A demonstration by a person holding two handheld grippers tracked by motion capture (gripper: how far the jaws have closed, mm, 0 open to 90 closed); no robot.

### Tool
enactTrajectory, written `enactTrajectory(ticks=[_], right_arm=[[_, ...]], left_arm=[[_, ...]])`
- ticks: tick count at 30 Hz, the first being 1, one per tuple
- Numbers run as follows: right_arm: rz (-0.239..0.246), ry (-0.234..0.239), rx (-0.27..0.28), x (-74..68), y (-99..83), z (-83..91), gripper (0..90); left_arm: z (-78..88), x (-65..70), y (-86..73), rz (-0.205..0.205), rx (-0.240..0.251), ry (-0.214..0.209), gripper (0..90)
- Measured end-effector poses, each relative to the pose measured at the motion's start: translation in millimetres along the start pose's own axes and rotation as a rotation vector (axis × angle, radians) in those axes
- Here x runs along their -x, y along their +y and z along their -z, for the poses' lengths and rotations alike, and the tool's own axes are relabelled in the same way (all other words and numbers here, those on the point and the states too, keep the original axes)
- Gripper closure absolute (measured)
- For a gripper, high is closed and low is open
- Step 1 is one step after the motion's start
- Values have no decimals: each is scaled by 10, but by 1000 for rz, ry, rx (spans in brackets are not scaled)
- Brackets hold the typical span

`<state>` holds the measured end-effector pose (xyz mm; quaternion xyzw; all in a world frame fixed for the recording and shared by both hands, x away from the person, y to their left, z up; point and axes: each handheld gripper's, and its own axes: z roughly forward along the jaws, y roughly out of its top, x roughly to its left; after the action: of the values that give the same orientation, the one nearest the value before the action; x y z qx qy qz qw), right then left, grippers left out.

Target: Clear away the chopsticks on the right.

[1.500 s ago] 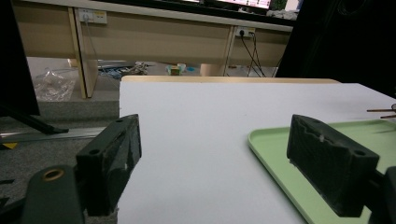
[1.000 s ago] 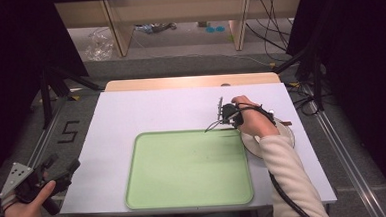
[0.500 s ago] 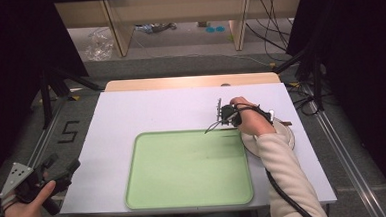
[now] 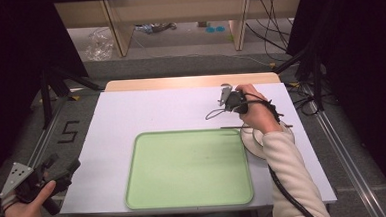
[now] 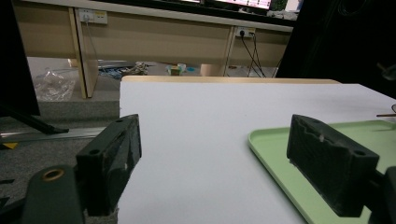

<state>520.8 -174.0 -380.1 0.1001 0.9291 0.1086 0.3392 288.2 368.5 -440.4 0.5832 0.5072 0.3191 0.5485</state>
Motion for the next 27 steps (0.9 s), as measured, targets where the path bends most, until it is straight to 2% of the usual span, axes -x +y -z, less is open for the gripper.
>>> enactTrajectory(ticks=[2, 3, 6, 10, 12, 13, 14, 15, 16, 18, 19, 20, 21, 22, 23, 24, 25, 27], right_arm=[[-63, -17, 40, 32, -11, 84, 877], [-67, -36, 59, 62, -23, 120, 877], [-142, -60, 120, 103, -42, 214, 877], [-205, -95, 196, 164, -51, 341, 877], [-243, -139, 247, 186, -53, 403, 877], [-267, -139, 273, 202, -56, 431, 877], [-267, -139, 273, 202, -56, 431, 877], [-299, -155, 331, 227, -73, 481, 877], [-318, -146, 352, 238, -79, 505, 877], [-377, -160, 405, 256, -97, 545, 877], [-400, -148, 423, 265, -107, 561, 877], [-400, -148, 423, 265, -107, 561, 877], [-431, -155, 440, 267, -115, 576, 877], [-495, -145, 474, 275, -140, 592, 877], [-495, -145, 474, 275, -140, 592, 877], [-516, -158, 491, 282, -150, 595, 877], [-569, -145, 514, 291, -179, 607, 877], [-581, -153, 525, 294, -190, 610, 877]], left_arm=[[2, 2, 1, -1, -3, 3, 177], [2, 2, 1, -1, -3, 3, 177], [3, 2, 1, -2, -4, 3, 177], [-1, -2, 0, -2, -2, 0, 177], [-1, -3, 0, -2, -1, -1, 177], [-1, -4, 0, -3, -1, -1, 177], [-1, -4, 0, -3, -1, -1, 177], [0, -3, 0, -1, 0, 0, 177], [0, 0, 0, 0, 0, 0, 177], [0, -2, 0, -1, -1, 0, 177], [-1, -1, 0, -1, 0, -1, 177], [-1, -1, 0, 0, 0, 0, 177], [1, -4, 0, -1, -2, 0, 177], [0, -6, 0, -3, -2, 0, 178], [0, -6, 0, -3, -2, 0, 178], [-1, -4, -1, -1, -2, 0, 178], [-1, -3, -1, 0, -2, 0, 177], [-1, -6, -1, -1, -2, -1, 177]])
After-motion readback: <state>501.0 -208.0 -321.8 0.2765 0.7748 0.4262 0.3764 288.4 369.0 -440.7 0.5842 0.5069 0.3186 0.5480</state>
